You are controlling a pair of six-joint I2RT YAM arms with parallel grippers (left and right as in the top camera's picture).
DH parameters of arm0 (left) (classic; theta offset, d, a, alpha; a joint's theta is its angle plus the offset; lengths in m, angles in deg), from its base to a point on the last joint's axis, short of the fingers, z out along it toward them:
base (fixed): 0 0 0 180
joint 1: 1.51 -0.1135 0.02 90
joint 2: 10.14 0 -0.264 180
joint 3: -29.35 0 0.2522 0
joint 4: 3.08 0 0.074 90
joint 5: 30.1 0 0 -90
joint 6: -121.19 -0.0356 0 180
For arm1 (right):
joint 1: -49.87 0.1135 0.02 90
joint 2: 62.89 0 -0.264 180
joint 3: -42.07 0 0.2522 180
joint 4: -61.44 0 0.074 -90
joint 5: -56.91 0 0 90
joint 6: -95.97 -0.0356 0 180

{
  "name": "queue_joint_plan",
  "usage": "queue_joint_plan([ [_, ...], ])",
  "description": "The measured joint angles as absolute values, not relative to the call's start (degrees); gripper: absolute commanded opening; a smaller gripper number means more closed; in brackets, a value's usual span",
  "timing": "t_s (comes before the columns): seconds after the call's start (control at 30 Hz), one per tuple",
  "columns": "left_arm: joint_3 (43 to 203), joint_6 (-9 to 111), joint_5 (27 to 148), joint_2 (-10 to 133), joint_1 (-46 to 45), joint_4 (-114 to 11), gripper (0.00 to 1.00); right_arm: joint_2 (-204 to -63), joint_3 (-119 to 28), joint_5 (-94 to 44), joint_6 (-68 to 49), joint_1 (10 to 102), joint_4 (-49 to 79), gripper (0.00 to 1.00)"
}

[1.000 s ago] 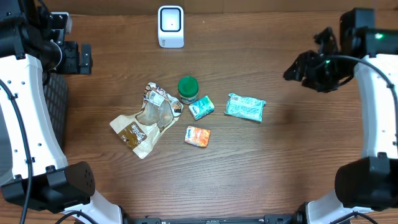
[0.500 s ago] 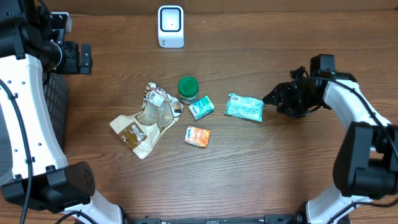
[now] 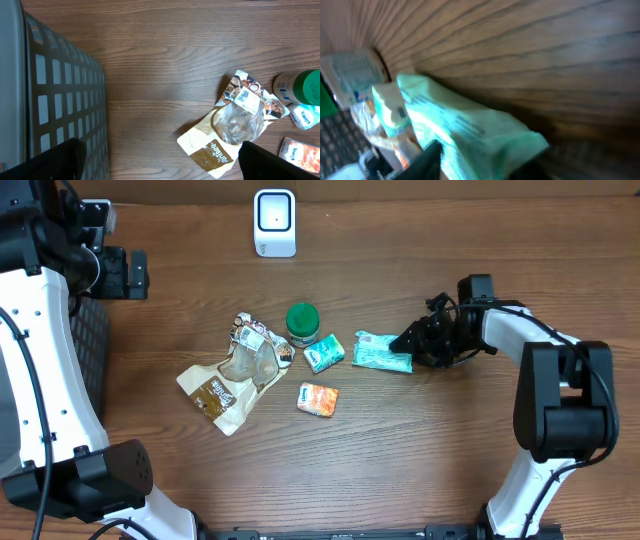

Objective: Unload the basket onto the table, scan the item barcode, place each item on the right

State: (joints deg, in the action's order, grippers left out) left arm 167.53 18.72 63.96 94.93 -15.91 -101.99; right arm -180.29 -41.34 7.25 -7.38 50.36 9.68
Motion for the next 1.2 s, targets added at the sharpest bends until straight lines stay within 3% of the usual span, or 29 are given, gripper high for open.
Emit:
queue_joint_plan([
  [0.17,167.5,18.7,64.0,94.9,-15.9,-102.0,0.99,-181.3,-41.3,8.3,-8.8,50.2,10.4,0.04],
  [0.37,167.5,18.7,63.9,94.9,-15.9,-102.0,1.00,-181.7,-41.4,10.7,-7.2,49.3,9.9,0.04],
  [0.63,167.5,18.7,63.9,94.9,-15.9,-102.0,0.99,-180.3,-47.7,10.1,-2.2,47.4,-5.7,0.04],
  [0.87,167.5,18.7,64.0,94.9,-15.9,-102.0,1.00,-166.3,-58.7,10.3,0.6,47.2,-16.0,0.04],
  [1.03,167.5,18.7,63.9,94.9,-15.9,-102.0,1.00,-155.6,-62.2,11.8,0.9,51.2,-16.8,0.04],
  [1.2,167.5,18.7,63.9,94.9,-15.9,-102.0,1.00,-153.8,-62.2,12.3,-2.8,57.3,-15.6,0.04],
])
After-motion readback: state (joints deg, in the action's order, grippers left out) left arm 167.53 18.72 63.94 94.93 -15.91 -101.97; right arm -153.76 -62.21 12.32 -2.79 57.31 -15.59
